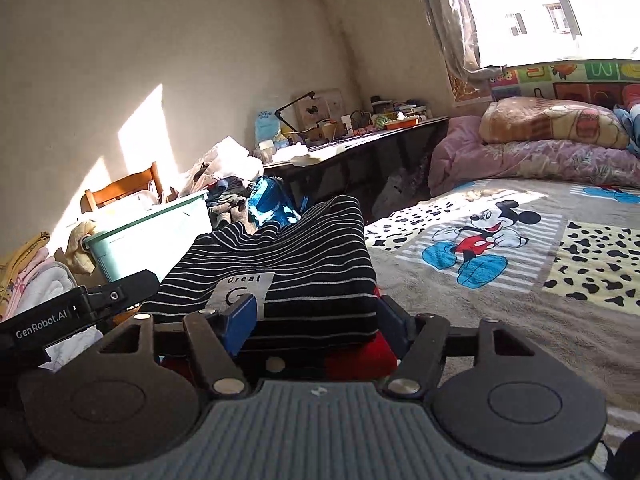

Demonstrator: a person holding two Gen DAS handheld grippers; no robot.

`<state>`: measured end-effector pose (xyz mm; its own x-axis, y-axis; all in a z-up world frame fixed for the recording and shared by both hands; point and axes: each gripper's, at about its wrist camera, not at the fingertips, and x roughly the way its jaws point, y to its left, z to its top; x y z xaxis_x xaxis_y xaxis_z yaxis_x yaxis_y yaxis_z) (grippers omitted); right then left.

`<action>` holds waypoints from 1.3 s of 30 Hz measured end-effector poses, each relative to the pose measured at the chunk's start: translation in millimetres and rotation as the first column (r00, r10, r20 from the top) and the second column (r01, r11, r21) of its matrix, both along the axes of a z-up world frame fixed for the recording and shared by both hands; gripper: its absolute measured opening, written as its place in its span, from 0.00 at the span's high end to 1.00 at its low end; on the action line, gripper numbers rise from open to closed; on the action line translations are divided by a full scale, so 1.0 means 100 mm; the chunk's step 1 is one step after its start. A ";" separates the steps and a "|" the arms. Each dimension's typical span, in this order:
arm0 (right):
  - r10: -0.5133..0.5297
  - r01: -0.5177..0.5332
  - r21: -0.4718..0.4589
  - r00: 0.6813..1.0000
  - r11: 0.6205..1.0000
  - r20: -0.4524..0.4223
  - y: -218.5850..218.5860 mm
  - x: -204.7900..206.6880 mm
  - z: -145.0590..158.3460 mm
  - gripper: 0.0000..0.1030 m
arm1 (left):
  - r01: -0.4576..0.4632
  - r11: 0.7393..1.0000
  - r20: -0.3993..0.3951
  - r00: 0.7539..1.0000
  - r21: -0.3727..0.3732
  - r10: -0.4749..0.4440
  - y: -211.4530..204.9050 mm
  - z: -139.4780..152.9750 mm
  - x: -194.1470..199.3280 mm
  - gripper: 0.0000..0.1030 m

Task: Fold clothes

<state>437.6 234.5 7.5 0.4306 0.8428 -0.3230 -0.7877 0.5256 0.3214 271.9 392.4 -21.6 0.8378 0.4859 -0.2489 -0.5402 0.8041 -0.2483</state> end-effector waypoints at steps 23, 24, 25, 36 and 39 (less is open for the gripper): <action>-0.216 0.208 -0.216 0.976 0.954 -0.018 -0.77 -1.35 0.52 0.00 | -0.002 0.999 -0.171 0.985 0.048 0.011 -0.97 0.40 -1.07 0.00; -0.223 0.214 -0.223 0.975 0.951 -0.017 -0.78 -1.39 0.52 0.00 | -0.002 0.999 -0.176 0.984 0.046 0.010 -0.97 0.40 -1.09 0.00; -0.230 0.221 -0.229 0.973 0.948 -0.014 -0.80 -1.42 0.52 0.00 | -0.007 0.999 -0.182 0.983 0.040 0.014 -0.98 0.40 -1.11 0.00; -0.284 0.276 -0.277 0.959 0.920 0.014 -0.92 -1.77 0.53 0.00 | 0.034 0.999 -0.219 0.975 -0.024 -0.038 -1.01 0.41 -1.29 0.00; -0.283 0.278 -0.287 0.959 0.917 0.022 -0.92 -1.86 0.54 0.00 | 0.025 1.000 -0.242 0.970 -0.008 -0.026 -1.04 0.40 -1.32 0.00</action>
